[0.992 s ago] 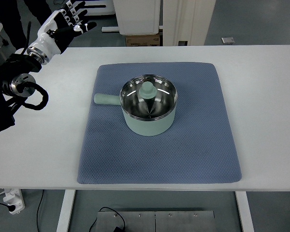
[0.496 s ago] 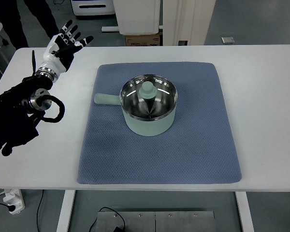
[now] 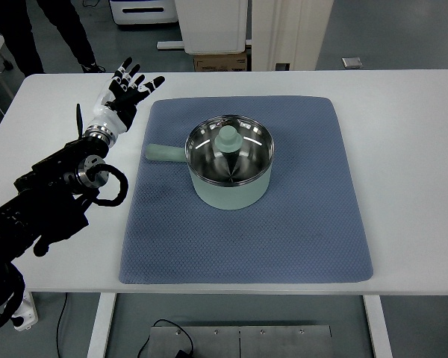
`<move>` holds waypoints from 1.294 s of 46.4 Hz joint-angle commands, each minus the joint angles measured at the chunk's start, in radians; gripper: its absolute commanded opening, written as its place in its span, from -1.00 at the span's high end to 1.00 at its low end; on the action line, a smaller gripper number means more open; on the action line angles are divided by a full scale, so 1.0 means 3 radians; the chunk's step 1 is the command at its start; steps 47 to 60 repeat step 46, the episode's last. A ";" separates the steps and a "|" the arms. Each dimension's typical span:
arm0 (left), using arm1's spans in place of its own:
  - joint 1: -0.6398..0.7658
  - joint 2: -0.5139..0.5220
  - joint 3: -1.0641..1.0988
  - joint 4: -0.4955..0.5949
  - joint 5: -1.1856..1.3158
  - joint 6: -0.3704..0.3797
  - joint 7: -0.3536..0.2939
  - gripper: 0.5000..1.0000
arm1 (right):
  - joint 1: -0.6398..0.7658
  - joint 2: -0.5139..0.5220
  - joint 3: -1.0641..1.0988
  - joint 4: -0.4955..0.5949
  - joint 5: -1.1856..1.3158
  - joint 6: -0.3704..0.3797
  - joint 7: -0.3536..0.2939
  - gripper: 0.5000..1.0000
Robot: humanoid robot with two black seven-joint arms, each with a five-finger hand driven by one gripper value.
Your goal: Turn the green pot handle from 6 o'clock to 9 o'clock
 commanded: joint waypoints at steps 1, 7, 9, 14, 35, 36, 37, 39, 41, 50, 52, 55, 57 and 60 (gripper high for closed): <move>0.0014 -0.0006 -0.0001 0.0000 0.0000 0.0000 -0.0006 -1.00 | 0.0000 0.0000 0.0000 0.0000 0.0000 0.0000 -0.0002 -1.00; 0.0014 -0.0006 -0.0001 0.0000 0.0000 0.0000 -0.0006 -1.00 | 0.0000 0.0000 0.0000 0.0000 0.0000 0.0000 0.0003 -1.00; 0.0014 -0.0006 -0.0001 0.0000 0.0000 0.0000 -0.0006 -1.00 | 0.0000 0.0000 0.0000 0.0000 0.0000 0.0000 -0.0002 -1.00; 0.0014 -0.0026 -0.0006 0.0000 0.0000 0.0000 -0.0006 -1.00 | 0.0005 0.0000 0.0000 0.0000 0.0000 0.0000 -0.0002 -1.00; 0.0065 -0.0154 -0.0129 0.0000 0.0000 -0.0005 -0.0006 -1.00 | -0.0021 0.0000 0.0005 0.0005 0.0005 0.0010 -0.0017 -1.00; 0.0065 -0.0154 -0.0129 0.0000 -0.0005 -0.0005 -0.0006 -1.00 | -0.0021 0.0000 0.0015 0.0005 0.0005 0.0010 -0.0022 -1.00; 0.0065 -0.0154 -0.0129 0.0000 0.0000 -0.0005 -0.0006 -1.00 | -0.0026 0.0000 0.0005 0.0005 0.0005 0.0010 -0.0028 -1.00; 0.0065 -0.0154 -0.0129 0.0000 0.0000 -0.0005 -0.0006 -1.00 | -0.0026 0.0000 0.0005 0.0010 0.0005 0.0010 -0.0028 -1.00; 0.0065 -0.0154 -0.0129 0.0000 0.0000 -0.0005 -0.0006 -1.00 | -0.0026 0.0000 0.0005 0.0010 0.0005 0.0010 -0.0028 -1.00; 0.0060 -0.0154 -0.0129 0.0000 0.0000 -0.0005 -0.0006 -1.00 | -0.0026 0.0000 0.0005 0.0010 0.0005 -0.0005 -0.0007 -1.00; 0.0060 -0.0154 -0.0129 0.0000 0.0000 -0.0005 -0.0006 -1.00 | -0.0026 0.0000 0.0005 0.0010 0.0005 -0.0005 -0.0007 -1.00; 0.0060 -0.0154 -0.0129 0.0000 0.0000 -0.0005 -0.0006 -1.00 | -0.0026 0.0000 0.0005 0.0010 0.0005 -0.0005 -0.0007 -1.00; 0.0060 -0.0154 -0.0129 0.0000 0.0000 -0.0005 -0.0006 -1.00 | -0.0026 0.0000 0.0005 0.0010 0.0005 -0.0005 -0.0007 -1.00; 0.0060 -0.0154 -0.0129 0.0000 0.0000 -0.0005 -0.0006 -1.00 | -0.0026 0.0000 0.0005 0.0010 0.0005 -0.0005 -0.0007 -1.00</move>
